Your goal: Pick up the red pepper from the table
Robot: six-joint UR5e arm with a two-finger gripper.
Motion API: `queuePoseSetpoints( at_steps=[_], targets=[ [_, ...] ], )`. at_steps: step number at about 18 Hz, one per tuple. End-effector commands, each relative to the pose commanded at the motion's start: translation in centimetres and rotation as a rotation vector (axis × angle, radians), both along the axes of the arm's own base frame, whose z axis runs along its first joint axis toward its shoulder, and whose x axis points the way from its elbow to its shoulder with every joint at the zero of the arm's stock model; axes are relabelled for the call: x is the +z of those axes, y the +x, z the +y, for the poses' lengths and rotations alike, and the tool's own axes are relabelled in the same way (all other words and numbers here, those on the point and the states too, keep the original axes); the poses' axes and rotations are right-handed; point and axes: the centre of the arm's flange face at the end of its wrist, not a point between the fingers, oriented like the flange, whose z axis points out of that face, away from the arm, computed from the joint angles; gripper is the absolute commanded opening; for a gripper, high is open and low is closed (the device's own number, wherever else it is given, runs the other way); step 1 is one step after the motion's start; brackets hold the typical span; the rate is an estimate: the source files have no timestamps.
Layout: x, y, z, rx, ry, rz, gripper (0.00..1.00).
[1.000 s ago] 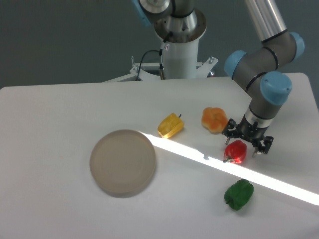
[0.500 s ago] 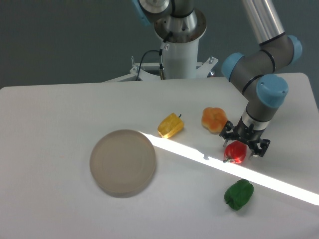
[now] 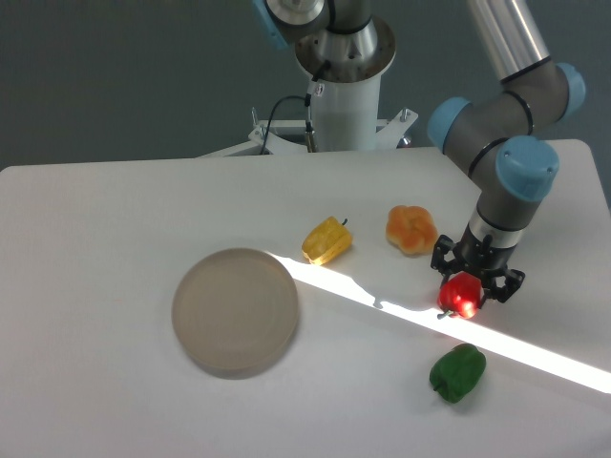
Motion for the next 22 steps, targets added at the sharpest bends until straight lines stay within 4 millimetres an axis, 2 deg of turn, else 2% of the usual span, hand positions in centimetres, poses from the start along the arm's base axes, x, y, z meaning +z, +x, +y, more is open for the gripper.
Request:
queuePoseSetpoints(
  at_steps=[3, 5, 7, 10, 12, 14, 17, 19, 22],
  targets=[
    [2.8, 0.0, 2.6, -0.117, 0.02, 0.08, 0.47],
    [4.0, -0.1, 4.0, -0.223, -0.003, 0.142, 0.47],
    [4.6, 0.5, 5.2, -0.265, -0.054, 0.189, 0.47],
    [5.4, 0.4, 7.7, -0.29, -0.102, 0.206, 0.47],
    [5.5, 0.8, 9.3, -0.306, -0.158, 0.235, 0.47],
    [5.6, -0.2, 9.9, -0.313, -0.162, 0.25, 0.47],
    [4.5, -0.6, 10.4, -0.319, -0.168, 0.242, 0.47],
    [4.0, -1.6, 10.9, -0.346, -0.174, 0.252, 0.47],
    [3.0, -2.8, 10.8, -0.404, -0.213, 0.257, 0.47]
  ],
)
